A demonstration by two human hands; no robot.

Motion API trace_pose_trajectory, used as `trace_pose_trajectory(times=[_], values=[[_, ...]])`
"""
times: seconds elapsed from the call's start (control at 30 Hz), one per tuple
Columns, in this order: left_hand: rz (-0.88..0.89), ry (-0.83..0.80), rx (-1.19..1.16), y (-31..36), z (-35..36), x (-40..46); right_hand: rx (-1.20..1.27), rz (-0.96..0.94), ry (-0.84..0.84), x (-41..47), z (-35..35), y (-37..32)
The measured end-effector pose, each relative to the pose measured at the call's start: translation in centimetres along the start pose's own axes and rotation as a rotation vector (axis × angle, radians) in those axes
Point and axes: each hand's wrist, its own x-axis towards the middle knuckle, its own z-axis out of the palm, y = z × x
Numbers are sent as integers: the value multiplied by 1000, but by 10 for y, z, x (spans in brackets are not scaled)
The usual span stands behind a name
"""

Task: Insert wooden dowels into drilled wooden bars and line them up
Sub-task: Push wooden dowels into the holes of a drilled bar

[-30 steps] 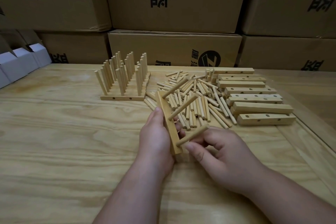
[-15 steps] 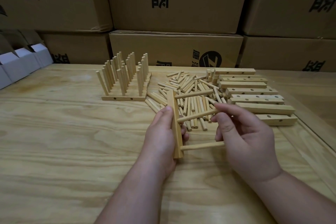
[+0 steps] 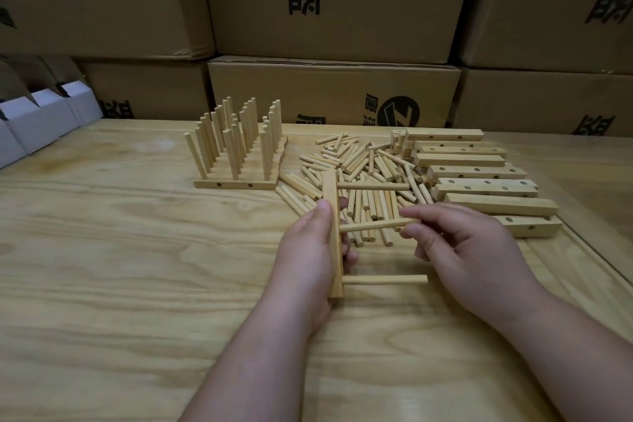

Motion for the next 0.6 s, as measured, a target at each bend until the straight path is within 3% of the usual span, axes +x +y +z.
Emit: trace_pose_trajectory(times=[0.4, 0.53, 0.6], values=[[13, -11, 100, -4, -3, 1, -219, -83, -49, 1, -2, -5], [28, -13, 98, -5, -3, 1, -117, 14, -3, -2, 2, -3], [27, -21, 72, -5, -2, 0, 71, 118, 49, -5, 8, -4]])
